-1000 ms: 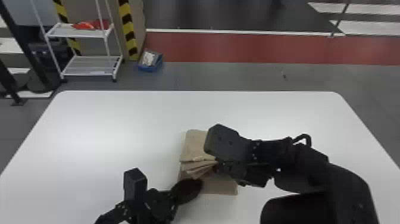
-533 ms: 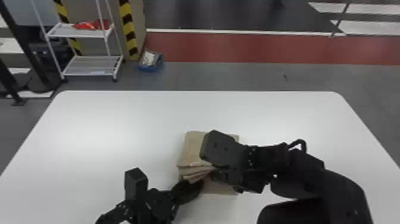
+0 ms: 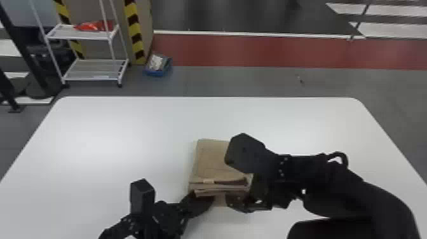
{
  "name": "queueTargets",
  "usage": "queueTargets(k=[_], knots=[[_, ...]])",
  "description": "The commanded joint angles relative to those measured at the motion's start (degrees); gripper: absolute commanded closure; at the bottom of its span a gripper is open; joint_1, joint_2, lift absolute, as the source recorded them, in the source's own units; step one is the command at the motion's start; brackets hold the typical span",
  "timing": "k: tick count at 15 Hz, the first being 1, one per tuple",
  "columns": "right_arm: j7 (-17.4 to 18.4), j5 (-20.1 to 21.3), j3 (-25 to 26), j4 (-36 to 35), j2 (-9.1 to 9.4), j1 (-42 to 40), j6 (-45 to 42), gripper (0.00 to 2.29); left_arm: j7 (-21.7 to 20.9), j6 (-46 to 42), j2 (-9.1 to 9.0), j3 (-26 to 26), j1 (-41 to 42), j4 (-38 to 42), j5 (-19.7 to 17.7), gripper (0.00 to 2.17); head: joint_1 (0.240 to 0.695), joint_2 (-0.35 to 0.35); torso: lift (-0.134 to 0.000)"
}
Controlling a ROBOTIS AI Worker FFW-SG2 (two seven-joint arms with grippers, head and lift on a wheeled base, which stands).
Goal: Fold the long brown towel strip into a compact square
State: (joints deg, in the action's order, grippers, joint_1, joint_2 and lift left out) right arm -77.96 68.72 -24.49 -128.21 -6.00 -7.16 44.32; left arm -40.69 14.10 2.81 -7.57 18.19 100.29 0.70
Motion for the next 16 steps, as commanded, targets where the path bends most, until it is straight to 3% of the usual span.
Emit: queueTargets(k=[1, 2, 4, 6, 16], knots=[[-0.4, -4.7, 4.3, -0.9, 0.99, 1.1, 2.2, 0.39, 0.0, 0.1, 0.0, -0.1, 0.0, 0.3, 0.3, 2.15, 0.695, -0.052, -0.125], [-0.4, -5.2, 5.7, -0.9, 1.16, 2.1, 2.2, 0.54, 0.0, 0.1, 0.0, -0.2, 0.3, 0.3, 0.6, 2.15, 0.695, -0.056, -0.125], [-0.4, -5.5, 7.4, 1.3, 1.34, 2.5, 1.0, 1.27, -0.1, 0.1, 0.0, -0.3, 0.4, 0.7, 0.6, 2.15, 0.695, -0.07, -0.125], [-0.4, -5.0, 8.9, 3.7, 1.25, 2.7, -2.5, 1.66, -0.2, 0.1, 0.09, -0.3, 0.4, 0.8, 0.6, 2.15, 0.695, -0.093, -0.125], [-0.4, -2.5, 6.8, 5.8, 0.99, 0.5, -5.5, 1.69, -0.2, 0.1, 0.0, -0.4, 0.3, 0.8, 0.9, 2.15, 0.695, -0.104, -0.125]])
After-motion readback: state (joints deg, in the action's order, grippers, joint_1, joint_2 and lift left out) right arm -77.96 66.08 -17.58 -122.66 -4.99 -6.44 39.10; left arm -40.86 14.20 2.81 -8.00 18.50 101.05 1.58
